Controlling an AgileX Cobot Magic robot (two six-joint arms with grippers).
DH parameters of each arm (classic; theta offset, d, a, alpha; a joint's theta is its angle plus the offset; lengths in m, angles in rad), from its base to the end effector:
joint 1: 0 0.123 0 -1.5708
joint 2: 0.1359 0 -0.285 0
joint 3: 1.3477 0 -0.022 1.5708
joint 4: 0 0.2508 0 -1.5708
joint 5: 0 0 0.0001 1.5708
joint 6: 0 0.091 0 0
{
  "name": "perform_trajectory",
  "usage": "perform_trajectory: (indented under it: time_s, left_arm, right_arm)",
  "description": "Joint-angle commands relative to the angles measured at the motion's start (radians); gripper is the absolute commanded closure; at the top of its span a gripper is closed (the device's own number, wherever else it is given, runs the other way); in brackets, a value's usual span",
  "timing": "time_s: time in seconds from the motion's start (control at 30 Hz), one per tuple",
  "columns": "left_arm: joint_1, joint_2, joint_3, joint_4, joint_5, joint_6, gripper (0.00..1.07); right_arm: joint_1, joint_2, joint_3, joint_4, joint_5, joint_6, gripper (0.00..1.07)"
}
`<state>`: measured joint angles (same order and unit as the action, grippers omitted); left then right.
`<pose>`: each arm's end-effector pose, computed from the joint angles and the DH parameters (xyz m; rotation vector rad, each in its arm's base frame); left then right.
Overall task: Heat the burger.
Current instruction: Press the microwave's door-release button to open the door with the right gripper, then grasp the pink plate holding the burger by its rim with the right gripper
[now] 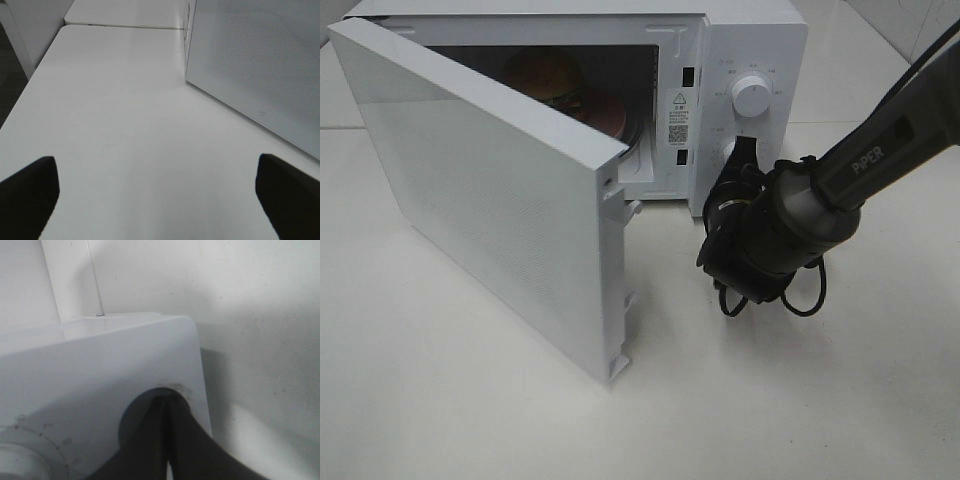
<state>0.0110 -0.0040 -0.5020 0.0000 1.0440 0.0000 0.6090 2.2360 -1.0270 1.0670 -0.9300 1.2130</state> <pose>-0.0050 -0.0001 0.2792 -0.0111 2.0216 0.0070 0.3553 0.1700 0.0711 1.6685 1.2152 0.8940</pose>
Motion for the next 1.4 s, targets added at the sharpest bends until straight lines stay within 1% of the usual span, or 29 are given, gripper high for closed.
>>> perform_trajectory:
  time_s: [0.03, 0.4, 0.67, 0.8, 0.87, 1.0, 1.07, 1.1, 1.13, 1.17, 1.23, 1.37, 1.4]
  left_arm:
    - [0.003, -0.021, 0.002, 0.000, -0.008, -0.009, 0.06]
    - [0.003, -0.021, 0.002, 0.000, -0.008, -0.009, 0.06]
    - [0.003, -0.021, 0.002, 0.000, -0.008, -0.009, 0.06]
    - [0.003, -0.021, 0.002, 0.000, -0.008, -0.009, 0.06]
    - [0.003, -0.021, 0.002, 0.000, -0.008, -0.009, 0.06]
    - [0.003, -0.021, 0.002, 0.000, -0.008, -0.009, 0.06]
    - [0.003, -0.021, 0.002, 0.000, -0.008, -0.009, 0.06]
    - [0.003, -0.021, 0.002, 0.000, -0.008, -0.009, 0.06]
    - [0.003, -0.021, 0.002, 0.000, -0.008, -0.009, 0.06]
    - [0.003, -0.021, 0.002, 0.000, -0.008, -0.009, 0.06]
    - [0.003, -0.021, 0.002, 0.000, -0.008, -0.009, 0.06]
    - [0.003, -0.021, 0.002, 0.000, -0.008, -0.009, 0.06]
    - [0.003, -0.021, 0.002, 0.000, -0.008, -0.009, 0.06]
  right_arm:
    - [-0.043, -0.013, -0.074, -0.152, -0.209, -0.009, 1.07]
    - [-0.039, -0.014, -0.067, -0.152, -0.144, -0.013, 1.07]
    - [-0.025, -0.060, 0.012, -0.147, -0.043, -0.048, 1.07]
    - [-0.025, -0.081, 0.028, -0.148, 0.015, -0.080, 1.07]
    - [-0.025, -0.103, 0.045, -0.148, 0.094, -0.128, 1.07]
    - [-0.025, -0.123, 0.066, -0.145, 0.148, -0.177, 1.07]
    - [-0.026, -0.147, 0.086, -0.145, 0.213, -0.229, 1.07]
    - [-0.026, -0.147, 0.086, -0.145, 0.213, -0.229, 1.07]
    - [-0.029, -0.164, 0.100, -0.145, 0.265, -0.273, 1.07]
    - [-0.029, -0.164, 0.100, -0.145, 0.265, -0.273, 1.07]
    - [-0.029, -0.192, 0.126, -0.145, 0.306, -0.365, 1.07]
    - [-0.029, -0.224, 0.147, -0.152, 0.341, -0.450, 1.07]
    - [-0.029, -0.251, 0.161, -0.186, 0.378, -0.536, 1.07]
